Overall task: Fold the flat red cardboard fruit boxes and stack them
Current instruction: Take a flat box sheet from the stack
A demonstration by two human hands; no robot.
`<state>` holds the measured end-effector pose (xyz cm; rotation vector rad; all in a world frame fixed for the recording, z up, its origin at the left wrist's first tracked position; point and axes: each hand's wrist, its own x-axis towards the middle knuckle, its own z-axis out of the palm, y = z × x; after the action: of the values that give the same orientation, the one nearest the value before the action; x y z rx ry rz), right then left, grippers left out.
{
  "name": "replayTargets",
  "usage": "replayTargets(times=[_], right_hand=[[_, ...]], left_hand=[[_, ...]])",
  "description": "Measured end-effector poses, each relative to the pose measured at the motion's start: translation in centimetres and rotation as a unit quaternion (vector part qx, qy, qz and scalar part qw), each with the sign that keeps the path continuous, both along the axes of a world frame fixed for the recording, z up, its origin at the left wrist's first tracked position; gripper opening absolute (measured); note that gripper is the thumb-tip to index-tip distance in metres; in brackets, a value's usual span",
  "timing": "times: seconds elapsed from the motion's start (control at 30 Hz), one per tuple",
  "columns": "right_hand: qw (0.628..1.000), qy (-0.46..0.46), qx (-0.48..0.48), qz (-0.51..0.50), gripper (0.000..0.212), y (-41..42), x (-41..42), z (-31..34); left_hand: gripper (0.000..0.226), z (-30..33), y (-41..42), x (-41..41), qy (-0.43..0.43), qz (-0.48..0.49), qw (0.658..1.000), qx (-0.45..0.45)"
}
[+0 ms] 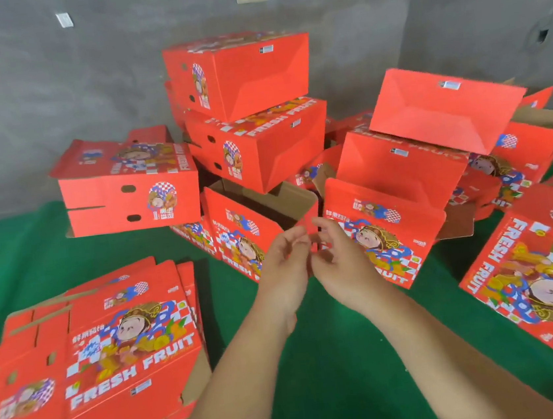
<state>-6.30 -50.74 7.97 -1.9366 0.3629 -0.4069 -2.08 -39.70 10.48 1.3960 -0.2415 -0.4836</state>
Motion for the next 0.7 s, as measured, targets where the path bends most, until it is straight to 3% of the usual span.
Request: replayTargets(times=[0.23,0.33,0.43,0.47,0.5,0.57,0.6,0.63,0.7], right_hand=[[0.98,0.14,-0.044,0.134,0.054,6.4,1.7,-5.7],[0.956,0.228,-0.05,0.178,0.075,9.7,2.2,-8.3],[0.928,0.283,-0.037,0.239,0.079,12.7,3.1,-10.0],[0.919,0.298,-0.024,0.257,0.078,13.5,3.6,-10.3],[0.911,0.312,-0.008,0.27,0.077,14.4,4.3,-10.7],[0.906,0.327,0.049,0.264,0.074,15.3,5.2,-11.0],[0.901,0.337,0.091,0.257,0.072,16.0,5.7,-11.1],[0.895,0.348,0.129,0.247,0.07,16.6,6.1,-11.3],[0.886,0.367,0.173,0.222,0.067,17.4,6.8,-12.0]], left_hand=[[0.017,-7.0,5.9,0.2,0.056,0.072,0.994,0.052],[0.012,-10.4,9.7,0.3,0.077,0.117,0.986,0.089],[0.022,-13.2,14.6,1.7,0.05,0.152,0.969,0.188],[0.029,-14.2,16.4,2.6,0.009,0.155,0.949,0.274],[0.043,-15.4,18.5,3.6,-0.043,0.141,0.905,0.399],[0.08,-16.9,21.8,4.7,-0.095,0.055,0.767,0.632],[0.094,-17.8,23.2,5.1,-0.08,0.015,0.717,0.692],[0.102,-18.6,24.2,5.1,-0.063,-0.012,0.692,0.719],[0.1,-20.3,25.5,4.6,-0.073,-0.033,0.675,0.734]])
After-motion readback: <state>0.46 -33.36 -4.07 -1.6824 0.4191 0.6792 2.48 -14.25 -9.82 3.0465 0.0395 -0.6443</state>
